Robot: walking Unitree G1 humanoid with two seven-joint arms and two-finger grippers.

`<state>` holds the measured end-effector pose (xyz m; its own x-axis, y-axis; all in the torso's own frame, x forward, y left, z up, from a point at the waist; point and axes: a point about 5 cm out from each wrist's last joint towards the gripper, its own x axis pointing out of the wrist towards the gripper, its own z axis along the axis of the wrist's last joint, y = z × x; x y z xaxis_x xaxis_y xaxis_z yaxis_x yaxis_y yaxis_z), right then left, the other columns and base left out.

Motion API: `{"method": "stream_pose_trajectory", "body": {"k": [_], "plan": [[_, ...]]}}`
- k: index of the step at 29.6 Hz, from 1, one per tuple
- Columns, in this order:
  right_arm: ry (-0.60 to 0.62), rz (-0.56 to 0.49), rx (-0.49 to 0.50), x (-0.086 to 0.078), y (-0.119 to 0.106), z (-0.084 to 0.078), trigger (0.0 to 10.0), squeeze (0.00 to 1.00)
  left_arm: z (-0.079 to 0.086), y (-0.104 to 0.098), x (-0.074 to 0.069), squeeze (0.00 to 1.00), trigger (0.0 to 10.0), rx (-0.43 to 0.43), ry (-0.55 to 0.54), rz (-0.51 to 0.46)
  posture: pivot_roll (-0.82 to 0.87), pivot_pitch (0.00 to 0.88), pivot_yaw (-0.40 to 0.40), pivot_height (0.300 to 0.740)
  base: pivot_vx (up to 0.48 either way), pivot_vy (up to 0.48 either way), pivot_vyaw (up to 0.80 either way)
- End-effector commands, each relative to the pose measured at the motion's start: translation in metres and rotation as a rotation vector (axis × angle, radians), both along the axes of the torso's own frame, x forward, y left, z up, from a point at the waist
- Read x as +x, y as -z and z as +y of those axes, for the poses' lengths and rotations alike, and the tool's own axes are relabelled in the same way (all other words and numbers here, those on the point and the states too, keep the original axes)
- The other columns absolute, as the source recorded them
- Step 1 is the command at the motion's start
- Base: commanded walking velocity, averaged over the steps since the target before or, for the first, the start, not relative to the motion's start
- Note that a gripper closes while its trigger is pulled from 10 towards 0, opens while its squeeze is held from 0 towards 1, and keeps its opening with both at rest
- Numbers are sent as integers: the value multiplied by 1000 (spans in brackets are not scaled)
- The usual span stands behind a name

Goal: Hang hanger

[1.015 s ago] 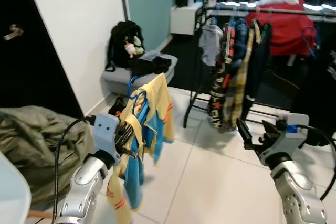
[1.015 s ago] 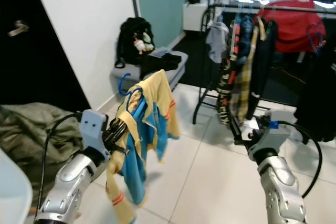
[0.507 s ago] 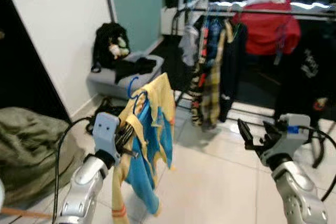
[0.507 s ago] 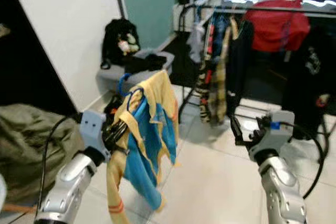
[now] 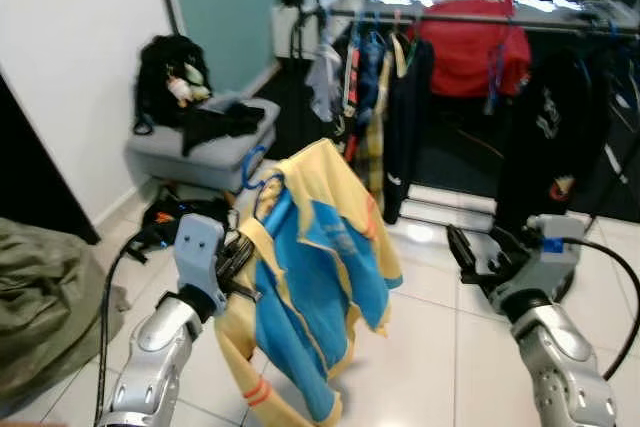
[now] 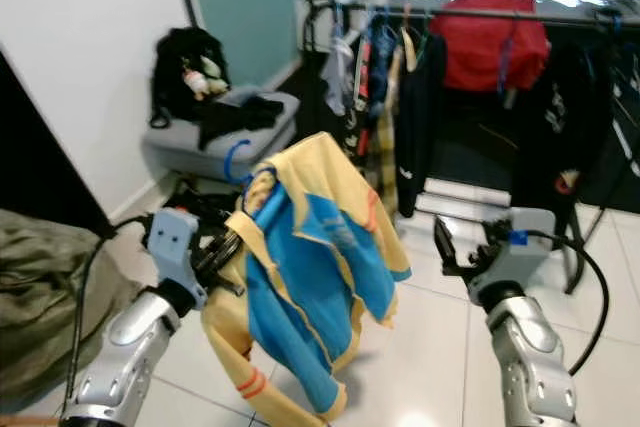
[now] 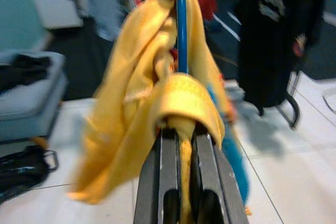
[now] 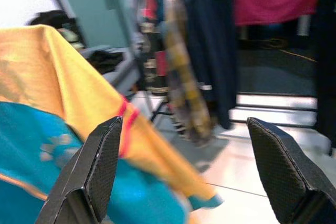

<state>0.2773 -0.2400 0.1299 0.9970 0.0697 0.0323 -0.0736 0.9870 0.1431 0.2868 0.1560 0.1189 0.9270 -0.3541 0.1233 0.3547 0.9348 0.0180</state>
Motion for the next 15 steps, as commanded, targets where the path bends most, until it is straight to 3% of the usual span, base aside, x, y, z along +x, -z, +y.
{"method": "stream_pose_trajectory", "body": {"k": [1,8,15], "plan": [[12,24,-7,-1,3,-3,10000,0,-3,-10,1,0,10000,-19,15,-50,-95,0,26,740,480,0,-800],[12,21,-3,-1,3,-3,10000,0,-4,-11,1,0,10000,-14,22,-54,-97,0,27,740,480,0,-788],[16,6,8,-2,1,-4,10000,0,-4,-12,1,0,10000,-3,20,-60,-98,0,27,740,480,0,0]]}}
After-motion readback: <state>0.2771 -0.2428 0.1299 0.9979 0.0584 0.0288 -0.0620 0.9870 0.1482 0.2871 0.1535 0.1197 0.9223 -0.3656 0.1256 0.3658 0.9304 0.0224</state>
